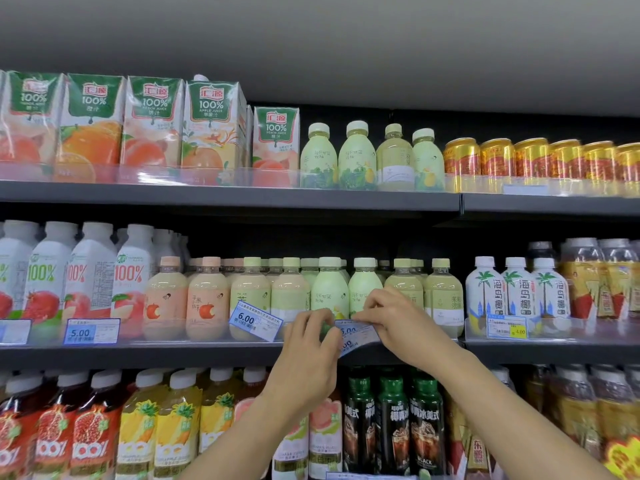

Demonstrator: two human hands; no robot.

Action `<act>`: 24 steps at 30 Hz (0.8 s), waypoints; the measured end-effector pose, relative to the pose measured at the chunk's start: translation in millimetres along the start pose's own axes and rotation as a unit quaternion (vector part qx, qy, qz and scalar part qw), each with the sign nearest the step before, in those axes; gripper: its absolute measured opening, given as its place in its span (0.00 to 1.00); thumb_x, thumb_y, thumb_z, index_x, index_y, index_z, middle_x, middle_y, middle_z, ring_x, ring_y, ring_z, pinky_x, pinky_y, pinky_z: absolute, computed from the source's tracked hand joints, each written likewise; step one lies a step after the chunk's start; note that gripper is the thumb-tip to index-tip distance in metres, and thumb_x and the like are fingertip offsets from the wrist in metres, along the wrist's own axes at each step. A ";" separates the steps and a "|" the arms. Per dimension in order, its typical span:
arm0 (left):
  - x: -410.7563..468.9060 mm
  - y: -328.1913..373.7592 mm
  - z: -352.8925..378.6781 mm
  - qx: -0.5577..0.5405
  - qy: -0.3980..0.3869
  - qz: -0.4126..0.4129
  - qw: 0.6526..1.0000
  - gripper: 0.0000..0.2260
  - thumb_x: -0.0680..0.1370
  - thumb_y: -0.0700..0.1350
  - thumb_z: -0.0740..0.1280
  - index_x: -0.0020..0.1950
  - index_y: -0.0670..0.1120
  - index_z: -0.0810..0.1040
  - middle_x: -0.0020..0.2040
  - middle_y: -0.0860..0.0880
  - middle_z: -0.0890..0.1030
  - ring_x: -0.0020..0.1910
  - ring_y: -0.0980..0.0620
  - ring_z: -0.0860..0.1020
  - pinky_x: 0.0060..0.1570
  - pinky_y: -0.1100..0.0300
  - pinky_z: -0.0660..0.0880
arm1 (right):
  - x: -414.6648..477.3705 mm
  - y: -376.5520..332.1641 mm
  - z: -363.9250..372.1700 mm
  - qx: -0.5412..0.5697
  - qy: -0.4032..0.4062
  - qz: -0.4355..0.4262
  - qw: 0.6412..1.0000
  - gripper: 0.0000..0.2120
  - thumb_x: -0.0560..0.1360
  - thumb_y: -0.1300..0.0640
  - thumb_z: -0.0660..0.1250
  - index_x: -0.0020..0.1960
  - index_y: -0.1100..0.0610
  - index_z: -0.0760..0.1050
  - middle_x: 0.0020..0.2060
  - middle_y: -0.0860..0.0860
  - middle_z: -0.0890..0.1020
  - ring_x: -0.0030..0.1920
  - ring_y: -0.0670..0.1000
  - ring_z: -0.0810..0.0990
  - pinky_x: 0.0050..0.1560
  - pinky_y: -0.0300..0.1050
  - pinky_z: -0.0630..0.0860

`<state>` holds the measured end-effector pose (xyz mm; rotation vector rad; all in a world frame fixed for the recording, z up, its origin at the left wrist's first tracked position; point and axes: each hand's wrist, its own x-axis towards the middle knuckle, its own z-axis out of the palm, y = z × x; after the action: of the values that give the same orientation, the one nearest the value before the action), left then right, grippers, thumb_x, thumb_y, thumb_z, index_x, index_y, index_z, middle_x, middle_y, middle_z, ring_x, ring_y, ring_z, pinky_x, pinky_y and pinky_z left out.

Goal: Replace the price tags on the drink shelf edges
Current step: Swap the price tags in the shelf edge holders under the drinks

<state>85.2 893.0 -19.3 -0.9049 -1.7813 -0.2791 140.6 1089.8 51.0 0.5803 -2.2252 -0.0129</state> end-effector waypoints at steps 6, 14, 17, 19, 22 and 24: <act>1.8 -5.5 0.7 0.046 -0.014 0.033 0.998 0.02 0.81 0.44 0.61 0.51 0.47 0.71 0.72 0.53 0.70 0.58 0.42 0.69 0.52 0.49 0.66 | -2.4 13.0 -9.4 0.018 0.024 0.068 0.997 0.20 0.78 0.65 0.62 0.66 0.50 0.76 0.49 0.43 0.75 0.52 0.48 0.71 0.50 0.44 0.71; 2.2 1.0 0.2 0.073 -0.020 0.037 0.996 0.02 0.81 0.45 0.62 0.50 0.47 0.72 0.69 0.51 0.73 0.60 0.42 0.70 0.54 0.48 0.65 | -6.0 22.2 -23.9 0.064 -0.113 0.179 0.975 0.19 0.77 0.62 0.57 0.63 0.49 0.76 0.53 0.45 0.82 0.52 0.46 0.80 0.54 0.45 0.78; 5.9 6.4 -1.0 0.062 -0.022 0.021 0.998 0.05 0.82 0.46 0.59 0.52 0.47 0.72 0.67 0.51 0.73 0.60 0.43 0.70 0.56 0.49 0.65 | -2.3 24.0 -22.8 0.066 -0.120 0.173 0.975 0.15 0.78 0.60 0.60 0.60 0.50 0.79 0.55 0.46 0.83 0.53 0.47 0.80 0.55 0.48 0.79; 7.0 8.9 -2.1 0.056 -0.020 0.014 0.998 0.05 0.82 0.46 0.58 0.52 0.48 0.71 0.66 0.51 0.73 0.61 0.44 0.70 0.57 0.50 0.64 | -1.5 28.1 -26.3 0.078 -0.105 0.182 0.975 0.12 0.78 0.59 0.63 0.58 0.49 0.81 0.53 0.45 0.84 0.52 0.46 0.81 0.55 0.49 0.79; 9.3 13.1 -2.8 0.038 -0.007 0.010 0.999 0.06 0.83 0.46 0.57 0.52 0.46 0.72 0.63 0.51 0.74 0.59 0.45 0.71 0.57 0.51 0.65 | -1.9 35.9 -39.4 0.115 -0.039 0.217 0.969 0.08 0.78 0.56 0.67 0.54 0.49 0.83 0.45 0.44 0.84 0.44 0.46 0.81 0.49 0.47 0.78; 12.7 17.5 -3.5 0.026 -0.002 0.016 1.000 0.08 0.84 0.46 0.57 0.52 0.45 0.73 0.61 0.51 0.74 0.59 0.45 0.71 0.57 0.52 0.66 | -3.3 38.8 -48.0 0.158 -0.002 0.233 0.960 0.07 0.77 0.54 0.69 0.52 0.47 0.84 0.42 0.41 0.84 0.39 0.46 0.79 0.47 0.45 0.77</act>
<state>97.9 908.6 -10.6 -0.8962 -1.7686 -0.2093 161.6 1134.4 88.2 0.2074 -2.3319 0.5927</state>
